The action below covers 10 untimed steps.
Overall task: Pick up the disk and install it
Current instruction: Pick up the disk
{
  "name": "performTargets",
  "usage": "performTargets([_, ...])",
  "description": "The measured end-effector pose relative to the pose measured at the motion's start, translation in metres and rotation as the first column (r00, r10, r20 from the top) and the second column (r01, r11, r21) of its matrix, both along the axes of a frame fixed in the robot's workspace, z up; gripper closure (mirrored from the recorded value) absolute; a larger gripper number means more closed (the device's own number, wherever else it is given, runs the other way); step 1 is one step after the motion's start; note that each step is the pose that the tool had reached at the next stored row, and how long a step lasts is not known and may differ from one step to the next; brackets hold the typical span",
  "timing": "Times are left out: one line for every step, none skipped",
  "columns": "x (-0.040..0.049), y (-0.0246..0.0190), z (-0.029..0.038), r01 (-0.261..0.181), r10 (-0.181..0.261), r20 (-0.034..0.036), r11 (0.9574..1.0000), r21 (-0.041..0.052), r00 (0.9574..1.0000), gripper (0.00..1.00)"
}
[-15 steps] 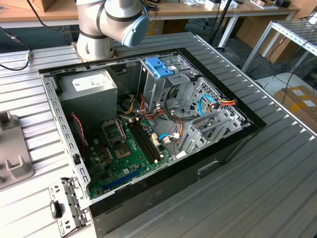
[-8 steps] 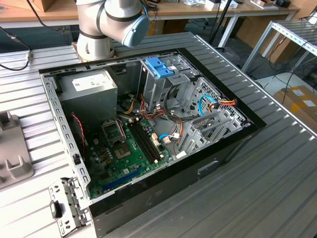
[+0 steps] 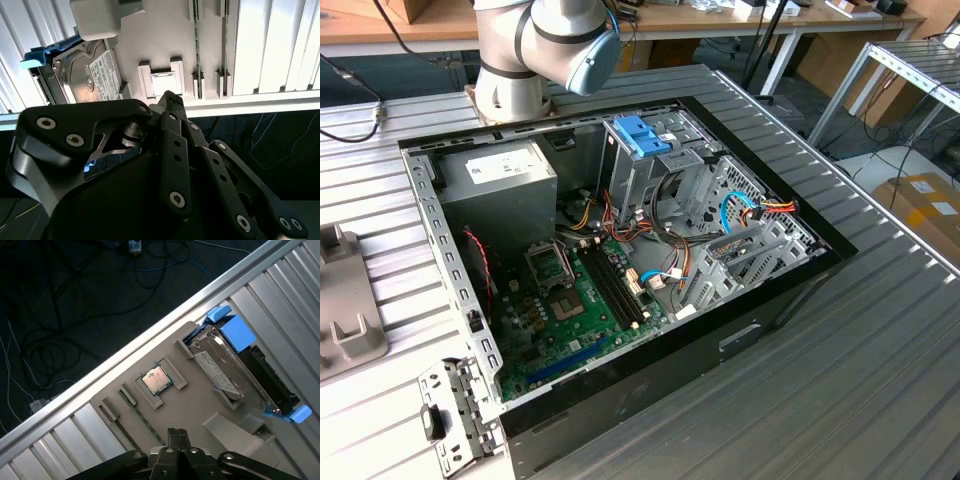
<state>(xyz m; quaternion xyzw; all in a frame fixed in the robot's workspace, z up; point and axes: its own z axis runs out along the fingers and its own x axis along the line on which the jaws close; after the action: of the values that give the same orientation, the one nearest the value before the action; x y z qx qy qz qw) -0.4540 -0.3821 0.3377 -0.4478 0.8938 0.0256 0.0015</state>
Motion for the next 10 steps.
performTargets([0.0,0.0,0.0,-0.009,0.009,0.0,1.0,0.0,1.0,0.9])
performTargets([0.0,0.0,0.0,-0.015,0.015,0.0,0.9999,0.0,0.9999,0.9])
performTargets([0.0,0.0,0.0,-0.02,0.02,0.0,0.9998,0.0,0.9998,0.9])
performTargets([0.0,0.0,0.0,-0.027,0.027,0.0,0.9996,0.0,0.9996,0.9])
performTargets([0.0,0.0,0.0,-0.032,0.032,0.0,0.9995,0.0,0.9995,0.9])
performTargets([0.0,0.0,0.0,-0.038,0.038,0.0001,0.9993,0.0,0.9993,0.9])
performTargets([0.0,0.0,0.0,-0.046,0.046,0.0,0.999,0.0,0.999,0.9])
performTargets([0.0,0.0,0.0,-0.054,0.054,0.0,0.9985,0.0,0.9985,0.9])
performTargets([0.0,0.0,0.0,-0.06,0.06,0.0,0.9982,0.0,0.9982,0.9])
performTargets([0.0,0.0,0.0,-0.065,0.065,0.0,0.9979,0.0,0.9979,0.9])
